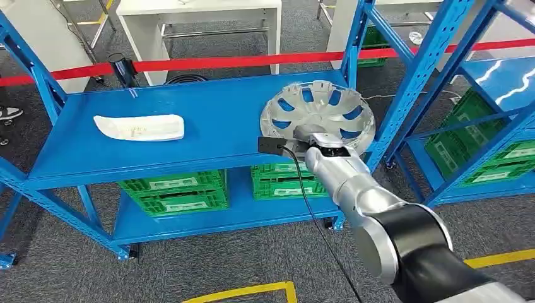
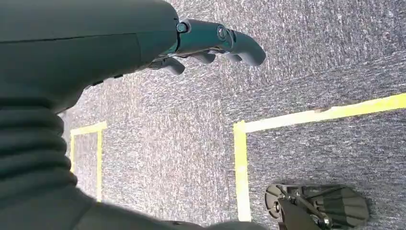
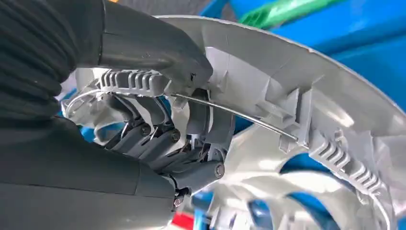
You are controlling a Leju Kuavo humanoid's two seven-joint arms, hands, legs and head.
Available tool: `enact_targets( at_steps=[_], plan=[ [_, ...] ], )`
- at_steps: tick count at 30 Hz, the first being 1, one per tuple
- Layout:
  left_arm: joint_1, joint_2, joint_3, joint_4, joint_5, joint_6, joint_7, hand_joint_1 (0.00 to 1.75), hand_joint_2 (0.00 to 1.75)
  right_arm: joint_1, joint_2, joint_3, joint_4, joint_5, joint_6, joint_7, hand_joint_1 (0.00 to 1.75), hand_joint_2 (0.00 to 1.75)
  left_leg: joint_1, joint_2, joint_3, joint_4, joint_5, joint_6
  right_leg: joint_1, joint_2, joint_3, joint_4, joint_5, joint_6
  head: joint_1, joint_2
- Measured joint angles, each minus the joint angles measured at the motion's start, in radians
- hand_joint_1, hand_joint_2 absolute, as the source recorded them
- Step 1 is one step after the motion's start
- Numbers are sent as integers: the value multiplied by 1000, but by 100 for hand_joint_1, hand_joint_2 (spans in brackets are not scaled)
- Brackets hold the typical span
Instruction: Take the parts from the cabinet and place them on the table.
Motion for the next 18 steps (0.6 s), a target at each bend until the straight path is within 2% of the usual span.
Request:
enact_targets(
  at_steps=[1, 2, 3, 4, 5, 11, 12, 13, 14, 16, 18],
  plan=[
    [0, 0, 1, 0, 1, 0, 0, 0, 175, -12, -2, 6, 0, 5, 5, 3, 162, 175, 0, 0, 0, 0, 0, 0, 0, 0, 0, 0, 0, 0, 0, 0],
    [1, 0, 3, 0, 2, 0, 0, 0, 175, -23, -5, 8, 0, 8, 6, 7, 143, 175, 0, 0, 0, 0, 0, 0, 0, 0, 0, 0, 0, 0, 0, 0],
    [1, 0, 4, 0, 3, 0, 0, 0, 175, -32, -6, 14, 0, 9, 6, 7, 134, 175, 0, 0, 0, 0, 0, 0, 0, 0, 0, 0, 0, 0, 0, 0],
    [2, 0, 4, 0, 7, 0, 0, 0, 175, -37, -7, 18, 0, 12, 6, 8, 119, 175, 0, 0, 0, 0, 0, 0, 0, 0, 0, 0, 0, 0, 0, 0],
    [2, 0, 5, 0, 8, 0, 0, 0, 175, -42, -8, 21, 0, 14, 5, 9, 112, 175, 0, 0, 0, 0, 0, 0, 0, 0, 0, 0, 0, 0, 0, 0],
    [3, -3, 16, 0, 22, -9, -6, 0, 175, -97, -13, 38, 0, 34, 2, 13, 112, 175, 0, 0, 0, 0, 0, 0, 0, 1, 0, 0, 0, 0, 0, 0],
    [3, -3, 21, 0, 23, -9, -6, 0, 175, -103, -13, 39, 0, 35, 2, 13, 101, 175, 0, 0, 0, 0, 0, 0, 0, 0, 0, 0, 0, 0, 0, 0],
    [3, -5, 23, 0, 23, -9, -6, 0, 175, -108, -13, 40, 0, 36, 2, 12, 99, 175, 0, 0, 0, 0, 0, 0, 0, 0, 0, 0, 0, 0, 0, 0],
    [3, -5, 24, 0, 23, -10, -6, 0, 175, -112, -13, 40, 0, 37, 2, 11, 87, 175, 0, 0, 0, 0, 0, 0, 0, 0, 0, 0, 0, 0, 0, 0],
    [3, -5, 26, 0, 23, -11, -9, 0, 175, -122, -13, 41, 0, 40, 1, 11, 24, 175, 0, 0, 0, 0, 0, 0, 0, 0, 0, 0, 0, 0, 0, 0],
    [3, -6, 28, 0, 26, -16, -14, 0, 175, -132, -14, 42, 0, 43, 1, 11, 16, 175, 0, 0, 0, 0, 0, 0, 0, 0, 0, 0, 0, 0, 0, 0]
  ],
)
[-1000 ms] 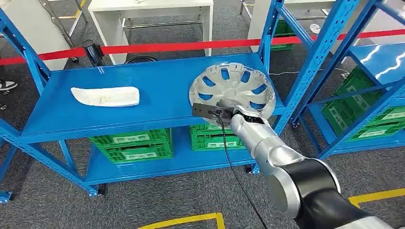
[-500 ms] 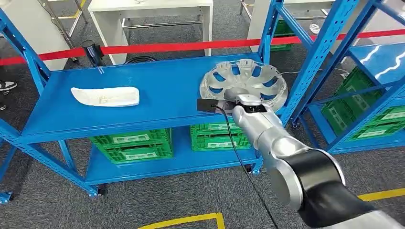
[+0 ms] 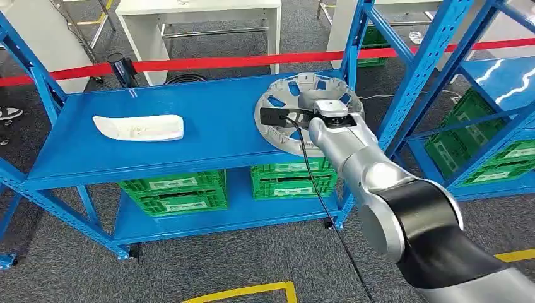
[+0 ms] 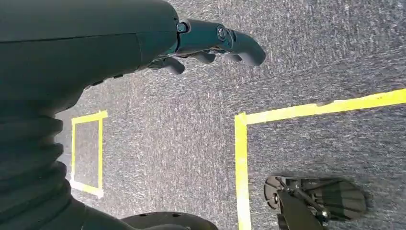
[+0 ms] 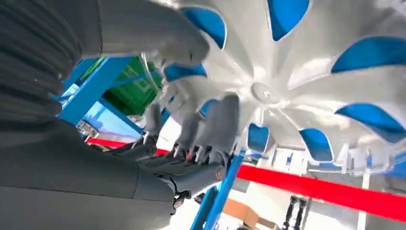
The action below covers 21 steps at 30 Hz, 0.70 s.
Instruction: Take the parts from the cabinet and place them on the table.
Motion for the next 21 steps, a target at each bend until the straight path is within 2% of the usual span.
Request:
enact_targets(
  at_steps=[4, 13, 21],
  plan=[
    [1, -5, 2, 0, 12, -4, -4, 0, 175, -19, 0, 11, 0, 12, 5, 8, 0, 175, 0, 0, 0, 0, 0, 0, 0, 0, 0, 0, 0, 0, 0, 0],
    [2, -28, 35, 0, 44, 7, 33, 0, 175, -46, 1, 51, 0, 50, 13, 34, 0, 175, 0, 0, 0, 0, 0, 0, 0, 0, 1, 0, 0, 0, 0, 0],
    [2, -39, 52, 0, 45, 19, 33, 0, 175, -60, 5, 66, 0, 38, 15, 39, 0, 175, 0, 0, 0, 0, 0, 0, 0, 0, 1, 0, 0, 0, 0, 0]
  ],
)
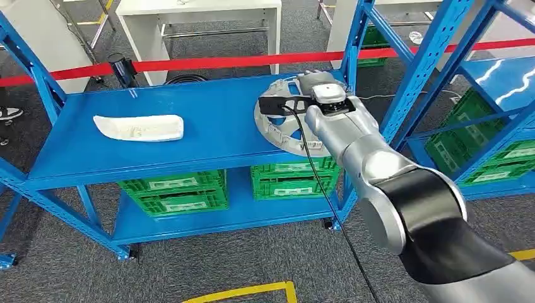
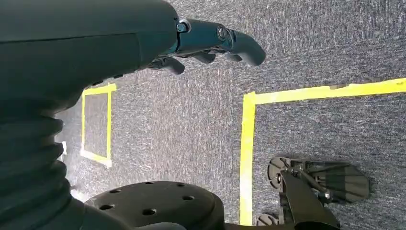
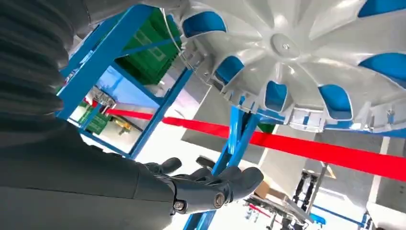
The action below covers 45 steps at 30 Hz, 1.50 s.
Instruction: Take the parts from the cabinet and place them on the table.
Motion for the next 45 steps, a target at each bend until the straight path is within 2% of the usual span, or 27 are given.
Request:
enact_targets(
  at_steps=[14, 19, 24, 28, 34, 45],
  plan=[
    [0, -1, 1, 0, -13, 9, 11, 0, 175, 0, -2, 0, 0, -34, -21, 9, 0, 175, 0, 0, 0, 0, 0, 0, 0, 0, 0, 0, 0, 0, 0, 0],
    [0, 1, 1, 0, -32, 7, -2, 0, 175, 1, -18, -3, 0, -87, -39, 11, 0, 175, 0, 0, 0, 0, 0, 0, 0, 0, 0, 0, 0, 0, 0, 0],
    [-1, 10, 1, 0, -53, -6, -29, 0, 175, 21, -49, -49, 0, -174, -63, -2, 0, 175, 0, 0, 1, 0, 0, 0, 0, 0, 0, 0, 0, 0, 0, 0],
    [0, 13, 1, 0, -54, 0, -28, 0, 175, 71, -67, -87, 0, -197, -83, -10, 0, 175, 0, 0, 1, 0, 0, 0, 0, 0, 0, 0, 0, 0, 0, 0],
    [0, 18, 1, 0, -50, 19, -21, 0, 175, 145, -69, -127, 0, -220, -100, -29, 0, 175, 0, 0, 1, 0, 0, 0, 0, 0, 0, 0, 0, 0, 0, 0],
    [0, 24, 1, 0, -48, 29, -19, 0, 175, 189, -61, -155, 3, -224, -106, -31, 0, 175, 0, 0, 1, 0, 0, 0, 0, 0, 0, 0, 0, 0, 0, 0]
  ],
)
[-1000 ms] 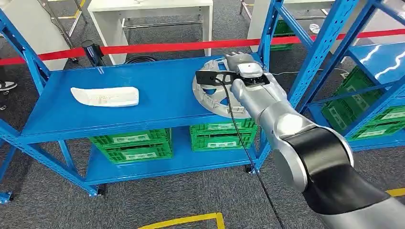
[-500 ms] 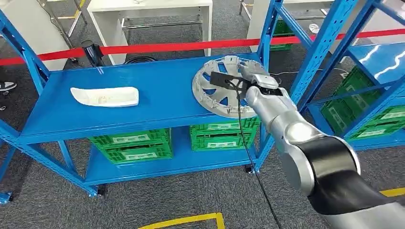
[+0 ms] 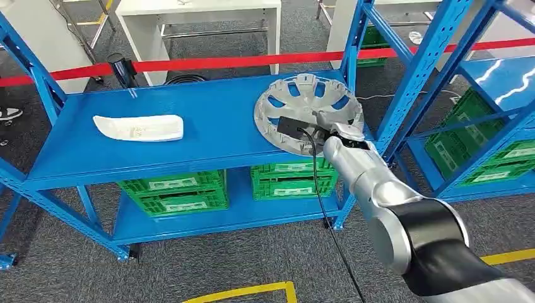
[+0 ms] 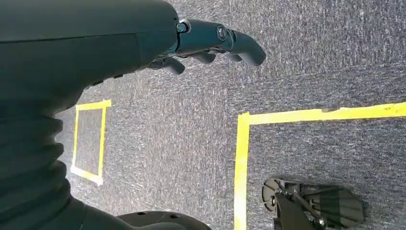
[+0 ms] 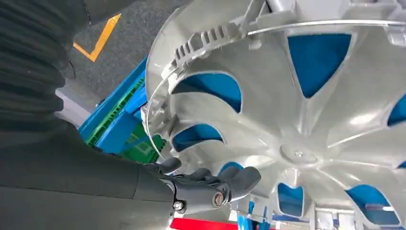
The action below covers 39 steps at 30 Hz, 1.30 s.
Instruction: Take the parts from the cabinet and place them on the table.
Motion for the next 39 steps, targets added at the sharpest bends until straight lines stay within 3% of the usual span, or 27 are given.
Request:
enact_targets(
  at_steps=[32, 33, 39],
  plan=[
    [0, 9, 0, 0, -8, 1, 0, 0, 175, 26, -1, -20, 3, -11, 0, -26, 0, 175, 0, 0, 0, 0, 0, 0, 0, 0, 0, 0, 0, 0, 0, 0],
    [0, 10, 0, 0, -8, -2, 0, 0, 0, 27, -1, -20, 3, -11, 0, -26, 0, 175, 0, 0, 0, 0, 0, 0, 0, 0, 0, 0, 0, 0, 0, 0],
    [3, 11, 6, 0, 5, -13, -13, 0, 0, 33, -1, -24, 3, -8, -2, -30, 0, 175, 0, 0, 0, 0, 0, 0, 0, 0, 0, 0, 0, 0, 0, 0]
  ],
)
